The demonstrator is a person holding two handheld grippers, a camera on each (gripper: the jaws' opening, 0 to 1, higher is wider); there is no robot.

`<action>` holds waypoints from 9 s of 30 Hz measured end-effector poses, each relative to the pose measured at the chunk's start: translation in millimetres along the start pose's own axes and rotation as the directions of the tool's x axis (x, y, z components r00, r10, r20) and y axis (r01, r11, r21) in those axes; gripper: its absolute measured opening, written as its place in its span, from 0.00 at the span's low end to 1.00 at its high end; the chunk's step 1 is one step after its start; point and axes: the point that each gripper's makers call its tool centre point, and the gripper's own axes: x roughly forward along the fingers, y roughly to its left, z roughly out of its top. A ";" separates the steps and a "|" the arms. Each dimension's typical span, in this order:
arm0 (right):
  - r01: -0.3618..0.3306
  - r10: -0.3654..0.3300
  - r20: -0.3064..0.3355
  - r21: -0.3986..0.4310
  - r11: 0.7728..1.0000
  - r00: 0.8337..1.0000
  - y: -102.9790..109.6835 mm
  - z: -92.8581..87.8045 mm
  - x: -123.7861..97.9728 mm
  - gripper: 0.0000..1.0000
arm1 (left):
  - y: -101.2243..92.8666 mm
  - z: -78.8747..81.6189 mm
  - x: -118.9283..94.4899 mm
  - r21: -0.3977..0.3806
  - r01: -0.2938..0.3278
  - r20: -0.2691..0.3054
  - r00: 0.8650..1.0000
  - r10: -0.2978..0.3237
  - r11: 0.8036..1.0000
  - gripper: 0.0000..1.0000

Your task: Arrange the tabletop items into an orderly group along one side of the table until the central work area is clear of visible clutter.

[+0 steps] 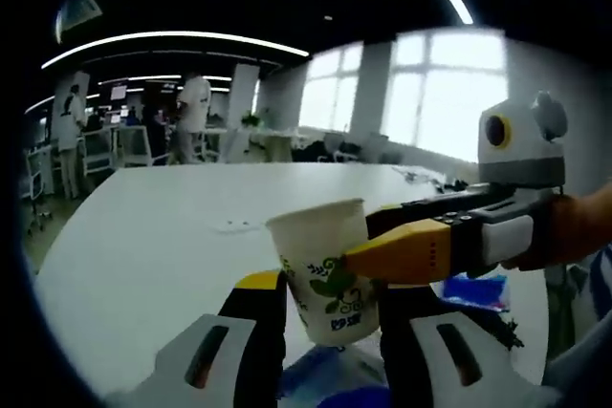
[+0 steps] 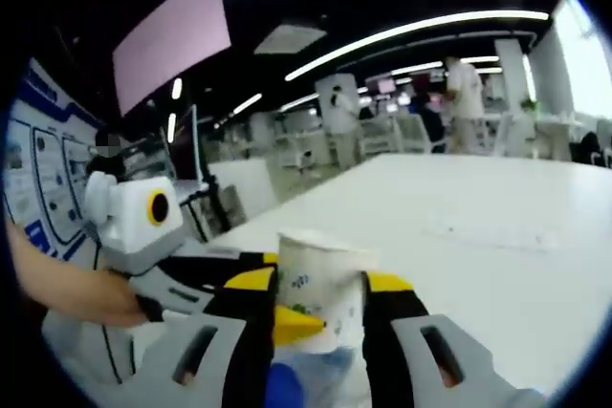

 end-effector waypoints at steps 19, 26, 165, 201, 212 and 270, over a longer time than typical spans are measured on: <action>0.004 0.002 0.060 -0.115 0.993 0.998 -28.2 0.8 23.4 0.29 | 26.1 -0.5 33.8 0.116 0.037 0.016 0.999 -0.039 0.993 0.36; -0.003 0.020 0.097 -0.179 0.984 0.995 -36.8 3.4 29.2 0.29 | 34.4 0.8 45.0 0.170 0.031 0.021 0.999 -0.035 0.985 0.36; -0.020 0.043 -0.141 0.160 0.987 0.989 -35.1 -37.0 -34.6 0.57 | 35.8 -19.0 -16.4 0.034 -0.245 -0.208 0.947 0.246 0.969 0.89; 0.050 0.022 -0.261 0.263 0.963 0.965 -44.3 -65.6 -95.4 0.57 | -39.5 -48.1 -75.7 -0.056 -0.256 -0.303 0.925 0.228 0.965 0.85; 0.068 0.024 -0.270 0.327 0.943 0.963 -58.4 -70.3 -73.6 0.56 | -68.2 -59.9 -65.2 -0.083 -0.236 -0.356 0.914 0.192 0.968 0.80; 0.106 0.150 -0.353 0.612 0.784 0.923 -72.4 -120.3 -25.6 0.32 | -118.6 -137.1 -6.4 -0.191 -0.305 -0.629 0.768 0.123 0.933 0.51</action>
